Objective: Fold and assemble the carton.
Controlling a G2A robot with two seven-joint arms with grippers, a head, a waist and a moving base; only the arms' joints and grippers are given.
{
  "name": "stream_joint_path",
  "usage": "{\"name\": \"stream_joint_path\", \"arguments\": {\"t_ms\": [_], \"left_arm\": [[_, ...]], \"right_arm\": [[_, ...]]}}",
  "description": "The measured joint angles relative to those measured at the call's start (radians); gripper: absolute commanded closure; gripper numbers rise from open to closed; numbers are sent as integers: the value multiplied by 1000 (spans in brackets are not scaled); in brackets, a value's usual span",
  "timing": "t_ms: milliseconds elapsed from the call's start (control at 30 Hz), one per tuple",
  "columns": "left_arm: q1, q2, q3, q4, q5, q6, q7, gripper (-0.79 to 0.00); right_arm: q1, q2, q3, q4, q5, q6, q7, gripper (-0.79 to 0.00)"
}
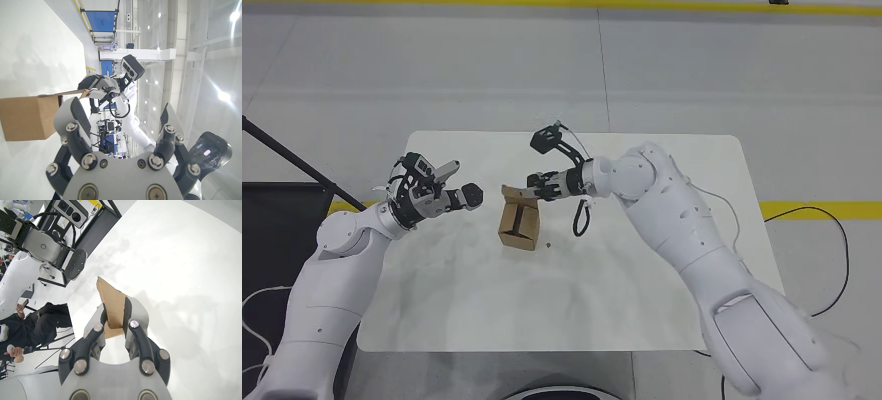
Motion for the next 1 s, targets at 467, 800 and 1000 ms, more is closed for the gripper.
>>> {"name": "stream_joint_path", "arguments": {"t_ms": [467, 800, 1000], "left_arm": [[2, -1, -3, 1, 0, -4, 0, -785], [4, -1, -5, 2, -3, -4, -2, -785], [7, -1, -8, 1, -4, -8, -2, -785]], "right_arm": [[-44, 24, 16, -93, -74, 37, -26, -102], [-89, 47, 38, -190, -135, 96, -35, -40], [-129, 67, 63, -270, -176, 129, -36, 0]]}}
